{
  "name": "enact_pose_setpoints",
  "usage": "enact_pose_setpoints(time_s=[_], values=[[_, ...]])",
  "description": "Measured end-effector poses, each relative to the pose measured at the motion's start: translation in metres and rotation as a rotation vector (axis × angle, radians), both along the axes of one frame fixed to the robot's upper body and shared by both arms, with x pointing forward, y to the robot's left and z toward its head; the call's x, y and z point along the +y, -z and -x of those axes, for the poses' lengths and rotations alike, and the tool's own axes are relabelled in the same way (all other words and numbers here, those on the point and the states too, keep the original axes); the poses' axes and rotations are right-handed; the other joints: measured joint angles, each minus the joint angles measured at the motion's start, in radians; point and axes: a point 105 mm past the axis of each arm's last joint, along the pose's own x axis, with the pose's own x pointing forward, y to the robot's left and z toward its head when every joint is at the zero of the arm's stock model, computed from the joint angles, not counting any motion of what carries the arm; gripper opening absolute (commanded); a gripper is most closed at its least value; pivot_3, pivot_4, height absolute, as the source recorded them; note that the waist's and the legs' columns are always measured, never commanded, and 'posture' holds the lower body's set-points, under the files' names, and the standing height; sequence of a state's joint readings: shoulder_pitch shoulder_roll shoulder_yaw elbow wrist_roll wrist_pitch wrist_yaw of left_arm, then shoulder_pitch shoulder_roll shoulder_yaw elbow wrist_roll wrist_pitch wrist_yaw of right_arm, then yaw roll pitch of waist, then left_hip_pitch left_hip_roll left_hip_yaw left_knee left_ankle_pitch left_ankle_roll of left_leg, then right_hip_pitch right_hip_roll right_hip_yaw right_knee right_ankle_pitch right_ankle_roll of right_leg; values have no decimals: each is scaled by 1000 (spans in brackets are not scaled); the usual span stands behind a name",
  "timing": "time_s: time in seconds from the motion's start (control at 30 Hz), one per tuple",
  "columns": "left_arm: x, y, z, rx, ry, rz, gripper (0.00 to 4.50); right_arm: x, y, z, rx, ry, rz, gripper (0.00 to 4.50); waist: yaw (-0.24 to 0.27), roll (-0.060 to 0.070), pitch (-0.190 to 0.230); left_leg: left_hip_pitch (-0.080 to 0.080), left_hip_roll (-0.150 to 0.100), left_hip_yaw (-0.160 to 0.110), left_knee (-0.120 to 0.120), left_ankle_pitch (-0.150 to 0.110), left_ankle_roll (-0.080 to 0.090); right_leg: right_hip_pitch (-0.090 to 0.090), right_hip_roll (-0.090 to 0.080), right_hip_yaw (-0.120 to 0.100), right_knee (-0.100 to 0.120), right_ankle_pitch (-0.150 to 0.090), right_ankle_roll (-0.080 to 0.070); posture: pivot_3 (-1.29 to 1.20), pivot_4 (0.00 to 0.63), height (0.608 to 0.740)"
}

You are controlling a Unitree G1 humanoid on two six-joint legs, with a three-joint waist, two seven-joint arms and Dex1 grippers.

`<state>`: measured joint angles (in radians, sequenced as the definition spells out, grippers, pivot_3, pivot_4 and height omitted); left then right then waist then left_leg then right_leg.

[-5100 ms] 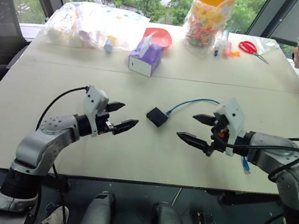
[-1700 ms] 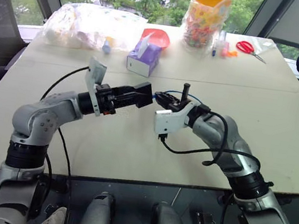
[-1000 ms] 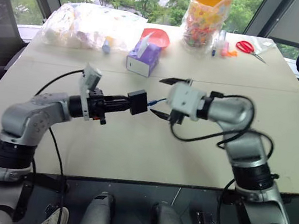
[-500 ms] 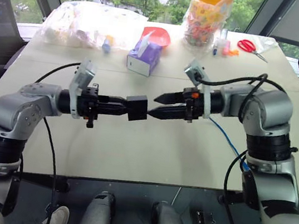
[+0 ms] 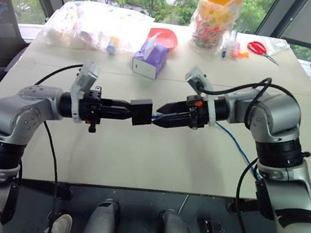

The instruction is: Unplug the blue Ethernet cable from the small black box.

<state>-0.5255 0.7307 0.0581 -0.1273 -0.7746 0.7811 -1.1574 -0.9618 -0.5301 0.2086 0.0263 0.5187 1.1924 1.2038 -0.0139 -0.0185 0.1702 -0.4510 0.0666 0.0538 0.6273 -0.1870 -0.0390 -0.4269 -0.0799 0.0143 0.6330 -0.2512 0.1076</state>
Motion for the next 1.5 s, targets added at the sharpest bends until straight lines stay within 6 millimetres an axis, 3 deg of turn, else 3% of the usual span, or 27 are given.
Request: enact_pose_setpoints(time_s=[0.1,0.3,0.43,0.8,1.13,1.3,1.47,1.5], values=[[0,0,0,0,3,1,431,1,1,0,-6,-1,6,1446,0,0,0,0,0,0,0,0,0,0,0,0,0,0,0,0,150,735],[0,0,1,2,11,4,431,2,2,-1,-12,4,12,1446,0,0,0,0,0,0,0,0,0,0,0,0,0,0,0,0,150,735],[1,0,0,3,10,2,431,0,2,-1,-10,2,14,103,1,0,0,0,0,0,0,0,0,0,0,0,0,0,0,0,150,735],[1,1,1,9,14,4,431,0,2,0,-36,-13,23,103,1,0,0,0,0,0,0,0,0,0,0,0,0,0,0,0,150,735],[6,-1,-2,6,-20,-4,431,0,4,-10,-247,-74,23,103,1,0,0,0,0,0,0,0,0,0,0,0,0,0,0,0,150,735],[20,-10,0,-9,-49,-5,431,-53,19,-50,-262,173,147,103,2,0,0,-1,0,1,2,0,0,0,0,0,-1,0,0,0,150,735],[19,-10,0,-23,-45,-9,431,-66,34,-79,-272,315,170,103,-9,0,1,-1,0,0,0,0,0,-1,1,0,0,0,1,0,150,735],[18,-9,0,-30,-45,-16,431,-68,33,-85,-284,347,176,469,-8,1,1,-1,0,0,0,0,0,-1,1,0,0,0,1,0,150,735]])
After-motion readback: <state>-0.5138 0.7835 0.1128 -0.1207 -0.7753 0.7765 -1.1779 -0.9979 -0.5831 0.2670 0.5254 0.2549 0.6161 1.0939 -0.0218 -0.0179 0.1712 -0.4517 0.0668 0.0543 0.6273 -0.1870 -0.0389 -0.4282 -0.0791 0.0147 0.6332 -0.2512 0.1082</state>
